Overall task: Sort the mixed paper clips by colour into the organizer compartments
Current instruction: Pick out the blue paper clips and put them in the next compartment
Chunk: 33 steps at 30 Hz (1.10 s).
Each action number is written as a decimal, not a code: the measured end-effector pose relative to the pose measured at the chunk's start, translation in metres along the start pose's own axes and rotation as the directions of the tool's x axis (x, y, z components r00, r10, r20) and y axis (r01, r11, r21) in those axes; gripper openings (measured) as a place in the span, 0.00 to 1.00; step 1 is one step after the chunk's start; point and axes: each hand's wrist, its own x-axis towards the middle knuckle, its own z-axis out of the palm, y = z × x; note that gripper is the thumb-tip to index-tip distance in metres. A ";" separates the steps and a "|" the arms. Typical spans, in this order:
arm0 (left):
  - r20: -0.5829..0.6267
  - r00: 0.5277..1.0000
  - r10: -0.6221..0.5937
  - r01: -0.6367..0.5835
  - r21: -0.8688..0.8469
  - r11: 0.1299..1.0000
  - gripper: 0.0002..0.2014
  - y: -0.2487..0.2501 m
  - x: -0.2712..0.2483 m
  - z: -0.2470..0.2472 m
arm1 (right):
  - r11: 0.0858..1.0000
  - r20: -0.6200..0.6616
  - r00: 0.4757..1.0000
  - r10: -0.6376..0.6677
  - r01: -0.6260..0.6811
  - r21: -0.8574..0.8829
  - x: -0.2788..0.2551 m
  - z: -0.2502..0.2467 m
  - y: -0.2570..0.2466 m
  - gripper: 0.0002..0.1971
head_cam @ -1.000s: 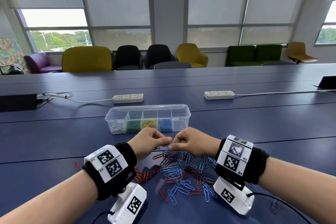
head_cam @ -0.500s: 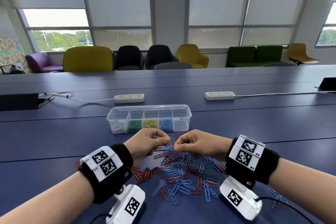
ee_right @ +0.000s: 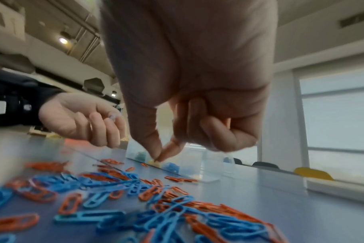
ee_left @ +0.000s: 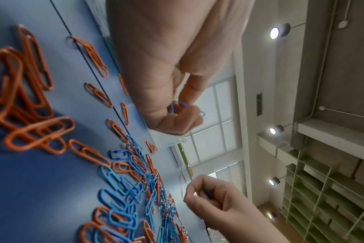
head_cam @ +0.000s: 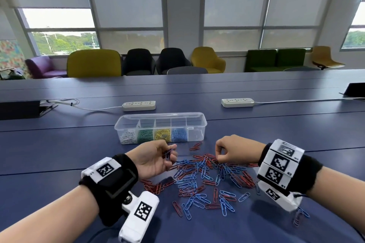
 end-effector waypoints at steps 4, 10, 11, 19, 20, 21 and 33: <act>0.018 1.000 -0.019 0.018 0.009 1.000 0.08 -0.001 0.002 0.005 | 0.993 0.041 0.992 -0.115 0.116 -0.001 -0.001 0.002 -0.007 0.11; -0.049 0.998 0.048 -0.001 0.678 0.735 0.09 -0.003 0.007 0.013 | 0.988 0.149 0.977 -0.154 0.153 0.022 0.015 0.011 -0.016 0.16; -0.035 0.996 0.083 -0.018 0.831 0.555 0.08 -0.003 0.007 0.013 | 0.989 0.140 0.979 -0.146 0.145 0.016 0.018 0.014 -0.015 0.15; 0.150 0.967 0.203 -0.094 0.960 -0.265 0.12 -0.015 0.014 0.025 | 0.995 0.123 0.987 -0.098 0.099 0.000 0.016 0.021 -0.013 0.07; 0.163 0.967 0.198 -0.103 0.954 -0.282 0.11 -0.016 0.015 0.026 | 0.995 0.127 0.987 -0.097 0.099 -0.008 0.016 0.023 -0.013 0.07; 0.167 0.969 0.183 -0.105 0.946 -0.307 0.11 -0.017 0.015 0.028 | 0.995 0.133 0.986 -0.099 0.102 -0.016 0.016 0.024 -0.014 0.08; 0.248 0.956 0.158 -0.074 0.722 -0.687 0.08 -0.034 0.010 0.039 | 0.985 0.125 0.986 -0.113 0.095 0.147 0.010 0.014 -0.004 0.06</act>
